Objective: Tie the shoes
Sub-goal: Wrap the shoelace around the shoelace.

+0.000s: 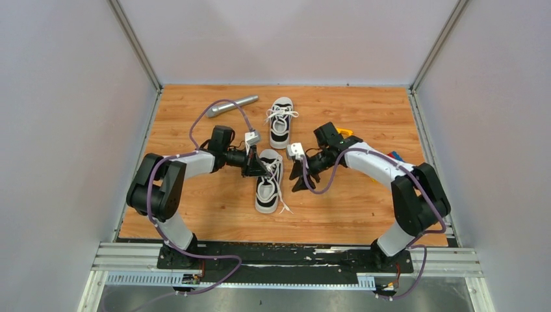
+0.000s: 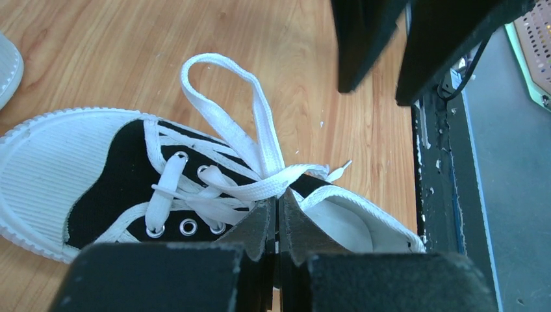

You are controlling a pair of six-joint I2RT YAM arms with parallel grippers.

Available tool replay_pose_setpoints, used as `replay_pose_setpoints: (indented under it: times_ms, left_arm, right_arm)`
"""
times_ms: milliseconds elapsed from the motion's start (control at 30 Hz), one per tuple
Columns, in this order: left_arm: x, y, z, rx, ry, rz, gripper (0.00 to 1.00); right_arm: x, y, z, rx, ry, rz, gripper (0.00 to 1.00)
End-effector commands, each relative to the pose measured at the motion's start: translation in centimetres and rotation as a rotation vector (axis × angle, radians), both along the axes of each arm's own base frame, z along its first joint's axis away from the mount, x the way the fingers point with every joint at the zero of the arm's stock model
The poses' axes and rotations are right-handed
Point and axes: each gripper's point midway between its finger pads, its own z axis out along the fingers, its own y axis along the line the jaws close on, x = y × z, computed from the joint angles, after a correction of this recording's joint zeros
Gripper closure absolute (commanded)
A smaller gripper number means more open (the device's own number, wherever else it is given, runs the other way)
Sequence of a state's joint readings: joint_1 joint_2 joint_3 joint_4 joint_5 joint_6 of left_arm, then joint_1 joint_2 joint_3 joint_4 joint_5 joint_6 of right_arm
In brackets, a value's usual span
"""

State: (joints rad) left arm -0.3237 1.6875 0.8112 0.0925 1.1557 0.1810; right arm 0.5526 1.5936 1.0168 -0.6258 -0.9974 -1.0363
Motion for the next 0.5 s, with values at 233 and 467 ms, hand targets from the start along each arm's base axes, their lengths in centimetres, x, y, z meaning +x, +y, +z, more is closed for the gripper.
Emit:
replay_pose_setpoints:
  times_ms: [233, 467]
  left_arm:
    - [1.1, -0.1, 1.4, -0.059, -0.041, -0.063, 1.0]
    - [0.3, 0.5, 1.6, -0.096, -0.006, -0.114, 1.0]
  right_arm:
    - [7.9, 3.7, 1.0, 0.121, 0.217, -0.14, 0.52]
    - [11.2, 4.1, -0.3, 0.122, 0.033, -0.126, 0.5]
